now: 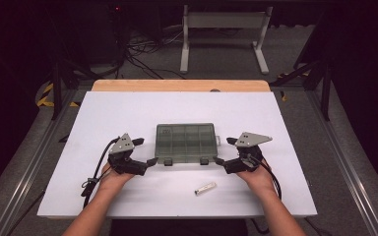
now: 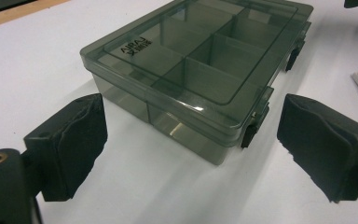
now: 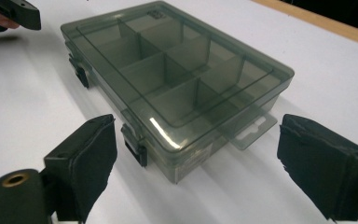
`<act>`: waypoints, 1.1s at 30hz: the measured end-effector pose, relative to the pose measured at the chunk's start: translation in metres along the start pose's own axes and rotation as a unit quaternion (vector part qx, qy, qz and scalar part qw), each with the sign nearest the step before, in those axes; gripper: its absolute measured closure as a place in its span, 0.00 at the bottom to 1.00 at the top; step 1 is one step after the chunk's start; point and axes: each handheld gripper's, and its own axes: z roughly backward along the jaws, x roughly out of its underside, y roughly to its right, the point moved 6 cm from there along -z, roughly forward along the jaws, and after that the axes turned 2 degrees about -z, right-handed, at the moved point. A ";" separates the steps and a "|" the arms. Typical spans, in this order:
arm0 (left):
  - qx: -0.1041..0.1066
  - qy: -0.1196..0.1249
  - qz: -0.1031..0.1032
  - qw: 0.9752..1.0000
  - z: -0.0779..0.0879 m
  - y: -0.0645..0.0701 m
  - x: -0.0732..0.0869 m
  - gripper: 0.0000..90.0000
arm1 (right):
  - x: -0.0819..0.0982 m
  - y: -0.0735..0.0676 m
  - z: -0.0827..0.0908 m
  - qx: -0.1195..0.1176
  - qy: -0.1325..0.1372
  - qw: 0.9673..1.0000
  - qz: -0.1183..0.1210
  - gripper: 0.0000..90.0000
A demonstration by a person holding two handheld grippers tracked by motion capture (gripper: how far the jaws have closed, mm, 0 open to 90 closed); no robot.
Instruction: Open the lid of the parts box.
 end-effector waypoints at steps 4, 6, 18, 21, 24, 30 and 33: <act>0.001 -0.017 -0.003 1.000 -0.003 0.000 0.004 0.10 | 0.006 0.000 -0.004 -0.002 -0.015 1.000 -0.003 0.14; 0.003 -0.024 -0.003 1.000 -0.005 0.000 0.006 0.10 | 0.009 0.000 -0.006 -0.004 -0.020 1.000 -0.004 0.14; 0.015 -0.059 0.004 0.998 -0.013 0.004 0.014 0.11 | 0.019 -0.002 -0.014 -0.012 -0.051 0.999 -0.007 0.15; 0.013 -0.062 -0.003 0.998 -0.011 0.004 0.014 0.15 | 0.020 -0.002 -0.015 -0.010 -0.053 0.999 -0.005 0.18; 0.022 -0.060 -0.008 0.998 -0.007 0.005 0.013 0.25 | 0.018 -0.004 -0.012 -0.014 -0.044 0.999 0.000 0.29; 0.036 -0.058 -0.007 0.998 -0.004 0.008 0.014 0.42 | 0.017 -0.004 -0.010 -0.022 -0.039 0.999 0.003 0.43; 0.041 -0.056 -0.009 0.998 -0.003 0.009 0.013 0.50 | 0.017 -0.004 -0.010 -0.021 -0.039 0.999 0.008 0.52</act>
